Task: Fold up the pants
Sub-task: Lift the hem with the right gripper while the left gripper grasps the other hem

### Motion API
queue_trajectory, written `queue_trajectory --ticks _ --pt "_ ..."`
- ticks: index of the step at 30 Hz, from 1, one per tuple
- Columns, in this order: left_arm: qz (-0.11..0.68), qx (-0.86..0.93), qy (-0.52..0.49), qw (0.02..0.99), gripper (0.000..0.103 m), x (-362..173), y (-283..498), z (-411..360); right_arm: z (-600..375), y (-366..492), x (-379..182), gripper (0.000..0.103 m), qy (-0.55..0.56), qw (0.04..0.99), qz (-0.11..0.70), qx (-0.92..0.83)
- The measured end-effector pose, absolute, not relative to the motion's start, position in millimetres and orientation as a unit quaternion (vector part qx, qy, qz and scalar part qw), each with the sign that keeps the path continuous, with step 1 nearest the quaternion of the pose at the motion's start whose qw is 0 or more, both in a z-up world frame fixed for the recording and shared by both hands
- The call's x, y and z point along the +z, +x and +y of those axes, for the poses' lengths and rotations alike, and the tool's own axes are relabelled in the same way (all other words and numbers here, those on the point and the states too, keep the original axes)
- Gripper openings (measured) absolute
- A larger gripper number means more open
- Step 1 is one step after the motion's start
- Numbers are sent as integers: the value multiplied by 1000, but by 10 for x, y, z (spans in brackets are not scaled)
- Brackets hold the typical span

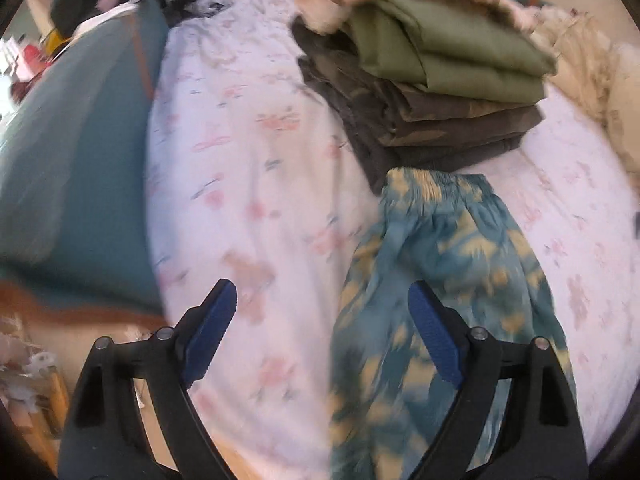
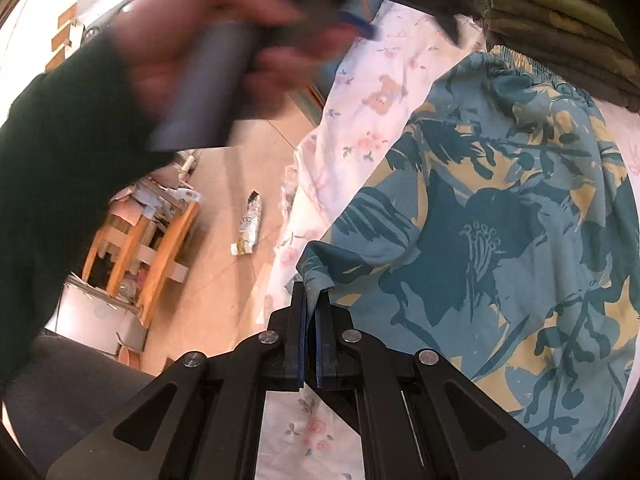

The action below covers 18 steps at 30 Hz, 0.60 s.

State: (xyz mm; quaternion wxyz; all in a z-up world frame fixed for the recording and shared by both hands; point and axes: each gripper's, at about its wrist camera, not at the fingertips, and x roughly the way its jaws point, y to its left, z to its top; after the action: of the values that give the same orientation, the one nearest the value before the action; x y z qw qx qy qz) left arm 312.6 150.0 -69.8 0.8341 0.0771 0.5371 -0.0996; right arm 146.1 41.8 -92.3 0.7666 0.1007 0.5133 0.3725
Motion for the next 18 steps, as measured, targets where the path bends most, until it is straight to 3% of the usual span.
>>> queue_trajectory --ticks 4,5,7,10,14,18 --pt "551 -95 12 829 85 -663 2642 1942 704 1470 -1085 4 128 743 542 372" --pt "552 -81 -4 830 85 -703 2529 2013 757 1466 -1164 9 136 735 552 368" --pt "571 -42 -33 819 85 -905 2322 2095 859 1426 -1354 10 144 723 569 365" --pt "613 -47 -63 786 85 -1257 2099 2083 907 1255 -1443 26 156 702 581 382" --pt "652 -63 -17 755 85 -1558 1853 1930 584 934 -1371 60 181 703 573 380" --pt "681 -81 9 728 85 -1701 1738 1800 -203 703 -1170 62 230 737 543 330"
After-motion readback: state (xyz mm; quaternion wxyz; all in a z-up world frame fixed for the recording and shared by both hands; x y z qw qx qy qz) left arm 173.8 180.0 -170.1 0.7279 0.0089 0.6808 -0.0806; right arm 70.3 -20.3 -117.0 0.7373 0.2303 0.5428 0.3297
